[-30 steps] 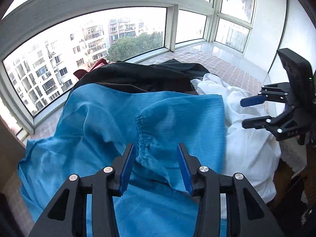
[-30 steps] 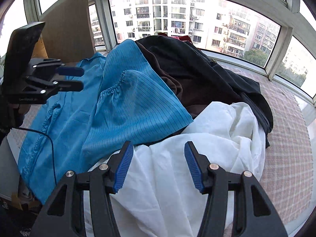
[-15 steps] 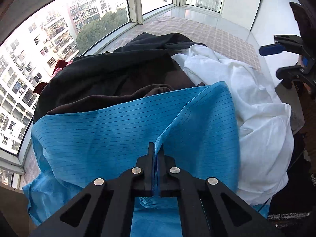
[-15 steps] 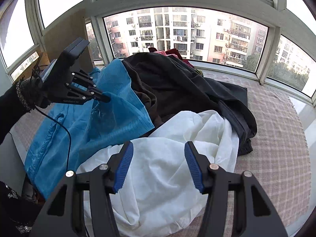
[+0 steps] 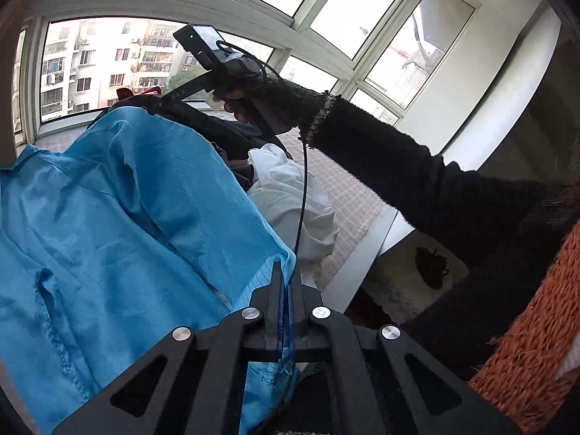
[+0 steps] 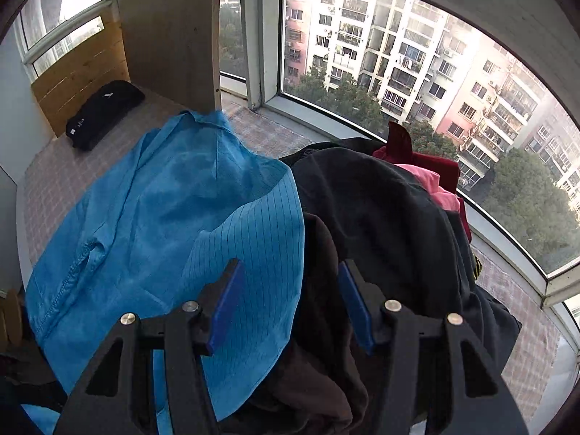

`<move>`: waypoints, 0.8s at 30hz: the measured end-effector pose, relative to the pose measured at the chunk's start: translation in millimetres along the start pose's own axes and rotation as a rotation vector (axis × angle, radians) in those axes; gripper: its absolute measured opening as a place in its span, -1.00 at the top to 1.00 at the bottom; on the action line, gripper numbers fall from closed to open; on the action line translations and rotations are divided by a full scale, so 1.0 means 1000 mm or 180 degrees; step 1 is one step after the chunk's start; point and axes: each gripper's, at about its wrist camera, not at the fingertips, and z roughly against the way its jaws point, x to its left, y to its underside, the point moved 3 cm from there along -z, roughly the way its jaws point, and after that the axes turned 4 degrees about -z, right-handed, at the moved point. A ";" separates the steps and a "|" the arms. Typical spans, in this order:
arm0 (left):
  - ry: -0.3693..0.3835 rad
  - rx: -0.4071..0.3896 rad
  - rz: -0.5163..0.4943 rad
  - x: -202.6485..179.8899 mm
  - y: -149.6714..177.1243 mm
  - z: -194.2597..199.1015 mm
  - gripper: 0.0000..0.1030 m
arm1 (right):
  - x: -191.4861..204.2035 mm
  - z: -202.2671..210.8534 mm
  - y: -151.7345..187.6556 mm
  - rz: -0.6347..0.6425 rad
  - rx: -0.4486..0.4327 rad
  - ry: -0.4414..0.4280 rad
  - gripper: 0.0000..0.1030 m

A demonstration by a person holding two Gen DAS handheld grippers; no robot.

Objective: Fold clothes

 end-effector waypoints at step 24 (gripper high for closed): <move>-0.0215 -0.0813 0.1829 0.021 0.190 0.035 1.00 | 0.093 -0.073 0.006 -0.0325 0.0524 -0.0643 -0.04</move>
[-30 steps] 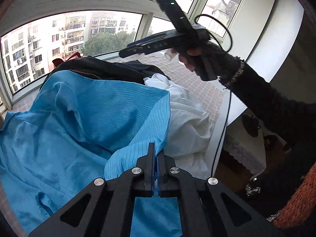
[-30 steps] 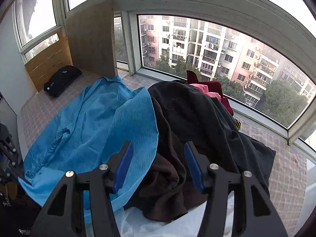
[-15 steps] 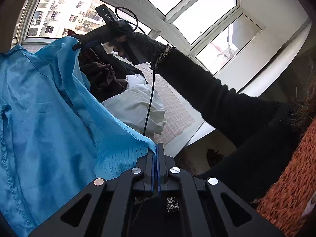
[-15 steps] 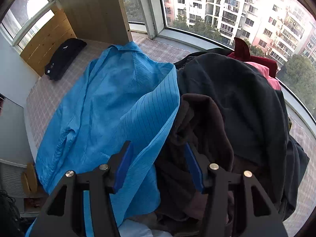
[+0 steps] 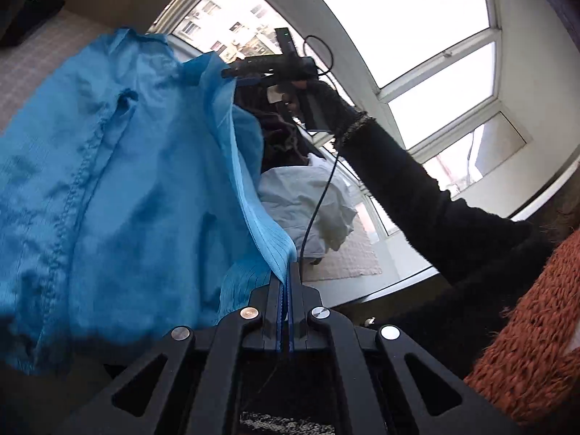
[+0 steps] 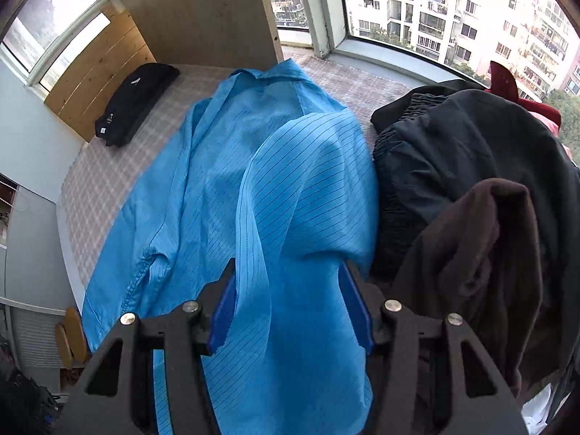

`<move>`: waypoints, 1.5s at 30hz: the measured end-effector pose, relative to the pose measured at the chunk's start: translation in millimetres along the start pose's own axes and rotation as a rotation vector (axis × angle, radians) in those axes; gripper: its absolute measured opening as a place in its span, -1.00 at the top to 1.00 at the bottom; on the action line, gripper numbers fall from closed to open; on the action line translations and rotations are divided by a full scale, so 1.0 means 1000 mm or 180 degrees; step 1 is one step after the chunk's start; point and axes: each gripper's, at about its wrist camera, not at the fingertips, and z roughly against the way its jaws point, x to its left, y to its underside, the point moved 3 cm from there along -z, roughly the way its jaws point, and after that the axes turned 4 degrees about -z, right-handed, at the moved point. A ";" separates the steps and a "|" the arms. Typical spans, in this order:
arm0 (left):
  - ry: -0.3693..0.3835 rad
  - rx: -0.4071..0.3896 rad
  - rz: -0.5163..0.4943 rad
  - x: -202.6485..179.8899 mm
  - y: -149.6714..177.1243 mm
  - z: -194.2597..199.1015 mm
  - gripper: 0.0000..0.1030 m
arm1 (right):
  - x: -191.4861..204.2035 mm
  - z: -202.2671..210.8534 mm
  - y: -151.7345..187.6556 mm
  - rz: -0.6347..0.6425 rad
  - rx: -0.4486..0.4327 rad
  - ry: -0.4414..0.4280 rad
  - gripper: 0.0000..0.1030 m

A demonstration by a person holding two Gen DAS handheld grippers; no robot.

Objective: Fold clothes

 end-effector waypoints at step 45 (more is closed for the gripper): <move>0.0075 0.0191 -0.0169 0.002 0.029 -0.009 1.00 | 0.045 -0.122 -0.051 -0.0075 0.0747 0.0861 0.94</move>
